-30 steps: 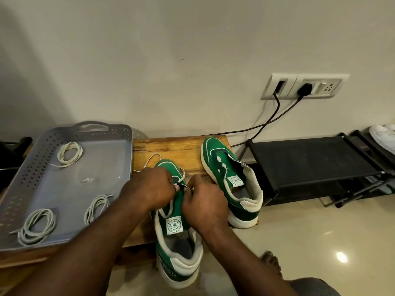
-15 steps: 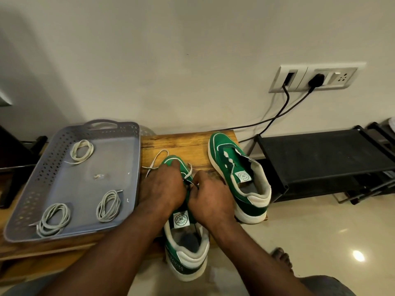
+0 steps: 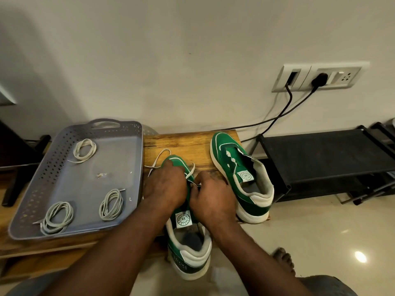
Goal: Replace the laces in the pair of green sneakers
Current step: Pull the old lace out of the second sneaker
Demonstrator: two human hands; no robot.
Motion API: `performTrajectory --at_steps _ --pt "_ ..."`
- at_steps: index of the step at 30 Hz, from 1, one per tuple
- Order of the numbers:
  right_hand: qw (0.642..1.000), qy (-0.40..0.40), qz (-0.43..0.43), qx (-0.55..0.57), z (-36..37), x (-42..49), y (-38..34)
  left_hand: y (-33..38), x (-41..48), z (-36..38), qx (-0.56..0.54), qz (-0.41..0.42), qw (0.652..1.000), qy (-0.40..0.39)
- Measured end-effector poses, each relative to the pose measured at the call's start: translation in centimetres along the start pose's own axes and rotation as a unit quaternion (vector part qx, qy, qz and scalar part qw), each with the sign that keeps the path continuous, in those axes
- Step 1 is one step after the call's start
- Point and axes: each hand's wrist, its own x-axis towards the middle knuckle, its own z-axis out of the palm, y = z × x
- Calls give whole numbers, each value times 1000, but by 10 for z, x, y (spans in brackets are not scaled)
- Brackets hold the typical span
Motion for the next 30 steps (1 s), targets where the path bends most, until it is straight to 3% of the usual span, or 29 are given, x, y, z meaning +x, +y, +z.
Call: performTrajectory --at_steps 3,6,10,14,15,16,17,19,21,23,26,28,30 --pt "1000 0 9 -5 0 1 2 -8 10 -9 -108 21 992 -59" --pt "1000 -3 22 -1 2 4 7 -21 9 -30 -270 41 955 -118" --pt "1000 -11 28 7 3 7 10 -35 -9 -62 -522 64 835 -163" --pt "999 -12 30 1 3 8 11 -39 -12 -79 -703 6 699 -131" --pt "999 -13 31 -1 4 8 11 -40 -10 -79 -721 -1 683 -115" --pt "999 -13 33 -1 5 8 10 -40 -7 -78 -714 -7 693 -94" --pt "999 -15 35 0 5 8 9 -42 -4 -75 -675 -14 735 -65" --pt "999 -17 37 5 4 6 6 -44 0 -69 -506 -25 862 11" --pt "999 -19 34 11 2 5 4 -48 1 -62 -335 -5 940 65" --pt "999 -23 24 18 0 4 1 -51 0 -60 -260 2 965 38" --pt "999 -32 5 12 -4 3 -4 -51 -1 -52 -125 4 989 -75" --pt "999 -44 1 -3 -6 3 -6 -48 -2 -45 -76 11 987 -140" --pt "999 -52 9 -3 -8 2 -5 -43 -5 -43 -101 19 978 -180"
